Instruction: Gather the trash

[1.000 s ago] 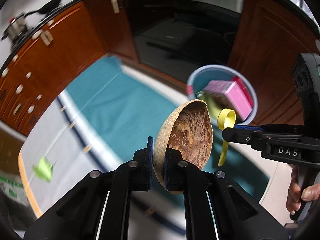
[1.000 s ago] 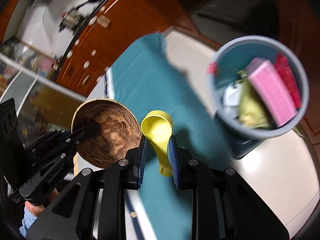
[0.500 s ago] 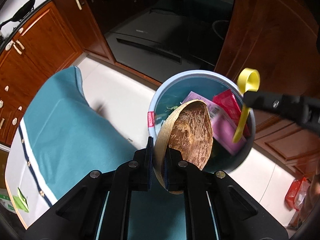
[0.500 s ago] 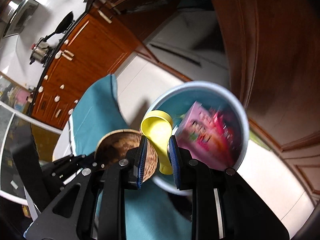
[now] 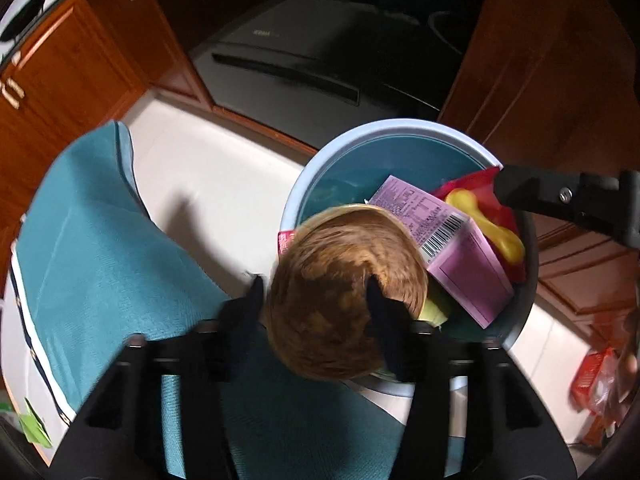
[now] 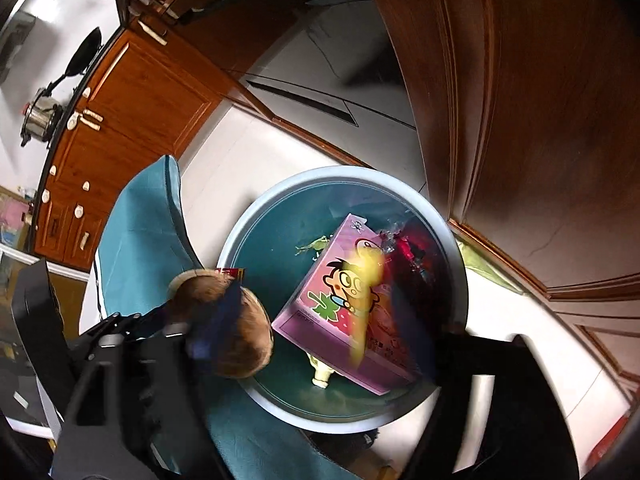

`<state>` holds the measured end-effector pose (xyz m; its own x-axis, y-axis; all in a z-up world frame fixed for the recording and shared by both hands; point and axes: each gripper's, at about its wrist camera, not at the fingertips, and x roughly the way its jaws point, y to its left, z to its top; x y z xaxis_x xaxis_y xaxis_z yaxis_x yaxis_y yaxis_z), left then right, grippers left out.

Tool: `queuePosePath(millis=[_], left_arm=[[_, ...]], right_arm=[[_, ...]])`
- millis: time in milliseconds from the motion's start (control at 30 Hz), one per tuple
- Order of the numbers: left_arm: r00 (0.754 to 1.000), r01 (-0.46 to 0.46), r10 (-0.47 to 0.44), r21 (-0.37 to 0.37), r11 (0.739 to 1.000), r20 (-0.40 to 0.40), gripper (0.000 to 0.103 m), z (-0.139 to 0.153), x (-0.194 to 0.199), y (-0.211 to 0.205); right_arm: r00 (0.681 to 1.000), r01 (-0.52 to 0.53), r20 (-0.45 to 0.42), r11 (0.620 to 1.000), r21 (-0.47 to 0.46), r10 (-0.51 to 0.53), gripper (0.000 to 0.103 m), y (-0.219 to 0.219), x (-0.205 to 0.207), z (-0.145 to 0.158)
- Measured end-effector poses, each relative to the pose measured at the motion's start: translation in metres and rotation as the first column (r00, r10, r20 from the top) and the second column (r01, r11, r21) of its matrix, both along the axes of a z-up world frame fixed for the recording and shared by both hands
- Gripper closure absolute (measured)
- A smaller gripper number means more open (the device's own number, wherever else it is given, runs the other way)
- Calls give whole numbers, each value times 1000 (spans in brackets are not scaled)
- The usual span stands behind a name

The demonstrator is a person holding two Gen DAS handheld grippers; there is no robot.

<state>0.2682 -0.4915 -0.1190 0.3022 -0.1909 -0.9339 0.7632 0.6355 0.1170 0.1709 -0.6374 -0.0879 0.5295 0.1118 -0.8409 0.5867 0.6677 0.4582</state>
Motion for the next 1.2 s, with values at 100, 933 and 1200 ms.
queuePosePath(millis=[100, 933, 1200], left_arm=[[999, 32, -32, 8, 999, 1, 45, 0, -7, -3], [993, 48, -40, -79, 996, 110, 4, 83, -85, 88], [994, 41, -28, -124, 991, 106, 4, 98, -117, 130]], right_arm=[[1000, 3, -3, 1000, 10, -3, 24, 2, 1, -1], [998, -51, -35, 997, -64, 49, 7, 69, -77, 65], [996, -87, -45, 977, -193, 80, 7, 101, -115, 96]])
